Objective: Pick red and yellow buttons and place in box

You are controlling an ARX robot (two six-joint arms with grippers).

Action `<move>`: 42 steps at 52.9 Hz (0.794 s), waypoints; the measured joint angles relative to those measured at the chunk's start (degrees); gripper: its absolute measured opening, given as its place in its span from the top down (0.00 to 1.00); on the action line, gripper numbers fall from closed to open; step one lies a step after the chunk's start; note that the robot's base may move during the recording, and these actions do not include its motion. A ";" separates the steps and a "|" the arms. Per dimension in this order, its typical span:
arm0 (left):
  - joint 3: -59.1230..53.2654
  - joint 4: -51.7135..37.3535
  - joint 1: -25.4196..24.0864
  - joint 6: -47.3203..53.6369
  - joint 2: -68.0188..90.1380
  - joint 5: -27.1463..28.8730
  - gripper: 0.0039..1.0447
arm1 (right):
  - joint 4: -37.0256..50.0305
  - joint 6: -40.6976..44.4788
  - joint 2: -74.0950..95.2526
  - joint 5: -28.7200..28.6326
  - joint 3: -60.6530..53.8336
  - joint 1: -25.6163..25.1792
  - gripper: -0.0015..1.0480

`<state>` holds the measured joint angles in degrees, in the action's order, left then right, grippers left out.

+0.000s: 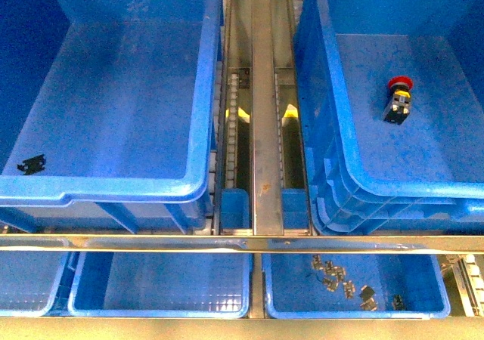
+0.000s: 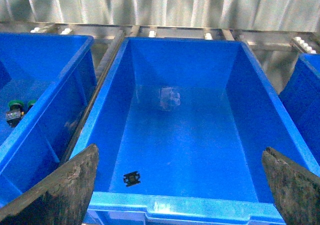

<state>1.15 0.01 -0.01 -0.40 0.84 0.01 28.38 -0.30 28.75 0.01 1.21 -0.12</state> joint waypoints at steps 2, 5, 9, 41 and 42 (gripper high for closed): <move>0.00 0.00 0.00 0.00 0.00 0.00 0.07 | -0.94 0.00 -0.98 0.00 0.00 0.00 0.96; 0.00 0.00 0.00 0.00 0.00 0.00 0.07 | -2.73 0.00 -2.91 0.00 0.00 0.00 0.96; 0.00 0.00 0.00 0.00 0.00 0.00 0.07 | -4.79 0.00 -5.11 0.00 0.00 0.00 0.96; 0.00 0.00 0.00 0.00 0.00 0.00 0.07 | -17.11 0.00 -17.62 0.00 0.00 0.02 0.96; 0.00 0.00 0.00 0.00 0.00 0.00 0.07 | -17.40 0.00 -17.86 0.00 0.00 0.00 0.96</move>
<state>1.15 0.01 -0.01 -0.40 0.84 0.01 10.98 -0.30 10.90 0.01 1.21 -0.12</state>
